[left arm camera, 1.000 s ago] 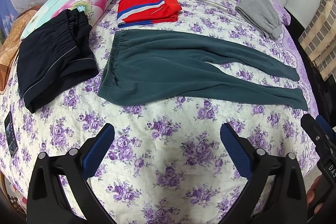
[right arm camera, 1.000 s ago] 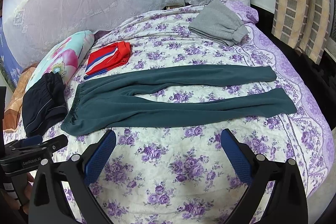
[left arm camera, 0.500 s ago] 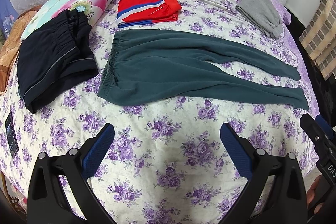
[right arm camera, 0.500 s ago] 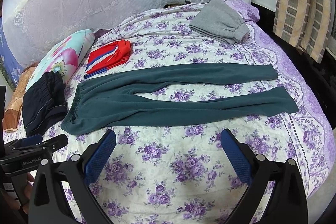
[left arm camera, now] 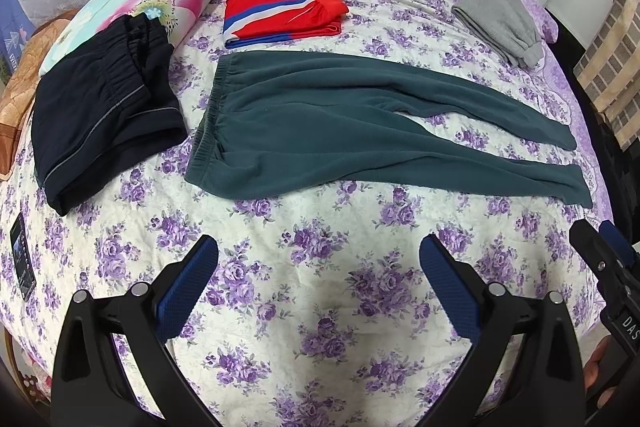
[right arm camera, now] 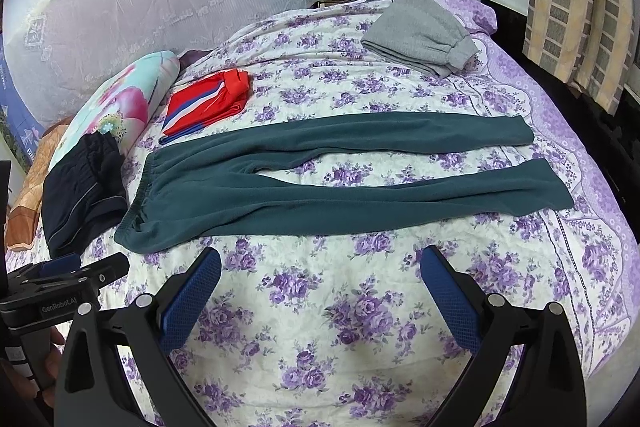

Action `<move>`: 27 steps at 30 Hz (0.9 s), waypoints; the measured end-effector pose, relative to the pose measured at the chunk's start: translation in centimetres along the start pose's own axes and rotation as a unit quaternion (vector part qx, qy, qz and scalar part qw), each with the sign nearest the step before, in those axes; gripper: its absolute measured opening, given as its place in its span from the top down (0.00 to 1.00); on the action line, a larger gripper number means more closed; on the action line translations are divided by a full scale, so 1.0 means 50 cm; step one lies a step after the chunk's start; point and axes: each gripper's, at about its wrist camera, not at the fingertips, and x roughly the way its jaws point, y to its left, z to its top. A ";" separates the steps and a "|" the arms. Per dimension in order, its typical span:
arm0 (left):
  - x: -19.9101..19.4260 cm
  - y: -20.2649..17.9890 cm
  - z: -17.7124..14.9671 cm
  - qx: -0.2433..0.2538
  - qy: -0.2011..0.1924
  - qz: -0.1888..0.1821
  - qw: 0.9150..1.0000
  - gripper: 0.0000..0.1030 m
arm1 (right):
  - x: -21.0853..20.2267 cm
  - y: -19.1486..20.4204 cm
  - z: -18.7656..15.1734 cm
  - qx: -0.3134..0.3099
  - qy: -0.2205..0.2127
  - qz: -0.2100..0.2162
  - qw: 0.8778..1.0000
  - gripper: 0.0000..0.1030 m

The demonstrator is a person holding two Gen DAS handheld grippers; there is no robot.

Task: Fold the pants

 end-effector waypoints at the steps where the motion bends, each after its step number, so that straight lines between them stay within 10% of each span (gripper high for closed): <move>1: 0.002 -0.001 0.001 0.000 0.002 -0.001 1.000 0.05 | 0.003 -0.002 -0.001 0.002 0.003 -0.001 1.000 0.03; 22: 0.244 0.190 0.094 -0.157 0.128 -0.049 0.978 0.18 | 0.119 -0.147 -0.060 0.101 0.087 -0.022 0.991 0.03; 23: 0.268 0.191 0.102 -0.165 0.138 -0.054 0.975 0.23 | 0.119 -0.154 -0.059 0.106 0.087 -0.026 0.990 0.03; 26: 0.318 0.197 0.112 -0.194 0.162 -0.066 0.965 0.96 | 0.117 -0.184 -0.054 0.116 0.086 -0.026 0.989 0.03; 27: 0.319 0.201 0.108 -0.206 0.161 -0.066 0.963 0.96 | 0.118 -0.204 -0.053 0.128 0.087 -0.025 0.988 0.03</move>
